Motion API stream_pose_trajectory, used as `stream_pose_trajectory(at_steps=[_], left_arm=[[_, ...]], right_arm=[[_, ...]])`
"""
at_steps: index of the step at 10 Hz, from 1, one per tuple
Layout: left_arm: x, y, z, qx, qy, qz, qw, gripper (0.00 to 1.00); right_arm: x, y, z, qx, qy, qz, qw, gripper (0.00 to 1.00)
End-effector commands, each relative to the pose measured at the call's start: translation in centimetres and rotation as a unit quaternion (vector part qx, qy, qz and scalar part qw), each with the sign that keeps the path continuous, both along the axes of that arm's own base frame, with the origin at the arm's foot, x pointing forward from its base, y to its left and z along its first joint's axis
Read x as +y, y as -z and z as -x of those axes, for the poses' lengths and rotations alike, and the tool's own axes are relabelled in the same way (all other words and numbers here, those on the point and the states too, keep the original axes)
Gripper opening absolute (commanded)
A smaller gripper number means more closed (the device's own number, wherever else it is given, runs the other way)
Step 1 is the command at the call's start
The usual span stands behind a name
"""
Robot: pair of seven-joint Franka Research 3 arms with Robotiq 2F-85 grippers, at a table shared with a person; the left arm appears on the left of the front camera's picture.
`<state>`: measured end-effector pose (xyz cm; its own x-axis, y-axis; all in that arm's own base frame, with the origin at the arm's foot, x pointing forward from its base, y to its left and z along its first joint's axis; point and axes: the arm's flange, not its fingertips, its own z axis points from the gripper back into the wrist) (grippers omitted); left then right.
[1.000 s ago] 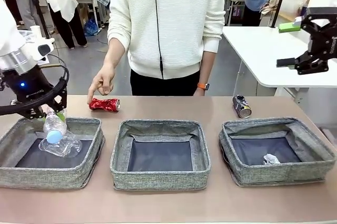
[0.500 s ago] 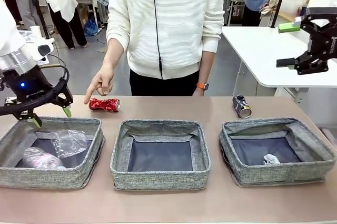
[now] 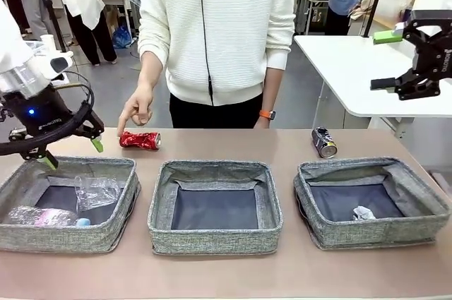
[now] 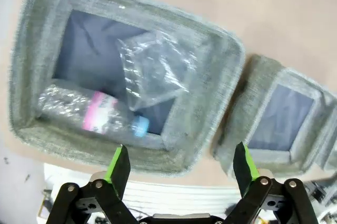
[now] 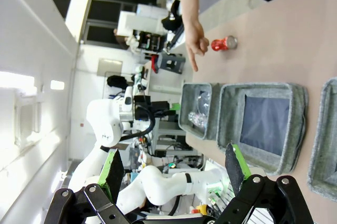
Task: Sort the waste into the appropriate baskets.
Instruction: Place the picked waste into the Fabric basket indicated by the person.
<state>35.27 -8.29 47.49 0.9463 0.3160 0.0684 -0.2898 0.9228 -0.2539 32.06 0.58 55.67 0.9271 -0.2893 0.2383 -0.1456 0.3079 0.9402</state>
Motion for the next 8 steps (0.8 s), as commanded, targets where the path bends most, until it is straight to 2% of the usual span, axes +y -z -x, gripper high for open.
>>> stream_pose_trajectory(at_steps=[1, 2, 3, 4, 5, 6, 7, 8], left_arm=[[0.6, -2.6, 0.5, 0.005, 0.100, 0.197, 0.975, 1.00], [1.7, -4.2, 0.8, -0.004, 0.139, 0.325, 0.936, 1.00], [3.5, -6.3, 1.2, -0.038, 0.144, 0.443, 0.884, 1.00], [5.5, -8.0, 1.8, -0.076, 0.144, 0.525, 0.835, 1.00], [7.1, -8.8, 2.5, -0.121, 0.141, 0.551, 0.814, 1.00], [7.9, -8.8, 2.9, -0.142, 0.130, 0.562, 0.804, 1.00], [8.6, -8.4, 2.9, -0.140, 0.116, 0.568, 0.803, 1.00], [9.1, -7.8, 2.5, -0.096, 0.089, 0.571, 0.810, 1.00]], right_arm=[[0.1, -0.3, 0.0, 0.009, 0.001, -0.003, 1.000, 1.00], [0.1, -0.3, 0.0, 0.009, 0.001, -0.003, 1.000, 1.00], [0.1, -0.3, 0.0, 0.009, 0.001, -0.003, 1.000, 1.00], [0.1, -0.3, 0.0, 0.009, 0.001, -0.003, 1.000, 1.00], [0.1, -0.3, 0.0, 0.009, 0.001, -0.003, 1.000, 1.00], [0.1, -0.3, 0.0, 0.009, 0.001, -0.003, 1.000, 1.00], [0.1, -0.3, 0.0, 0.009, 0.001, -0.003, 1.000, 1.00], [0.1, -0.3, 0.0, 0.009, 0.001, -0.003, 1.000, 1.00]])
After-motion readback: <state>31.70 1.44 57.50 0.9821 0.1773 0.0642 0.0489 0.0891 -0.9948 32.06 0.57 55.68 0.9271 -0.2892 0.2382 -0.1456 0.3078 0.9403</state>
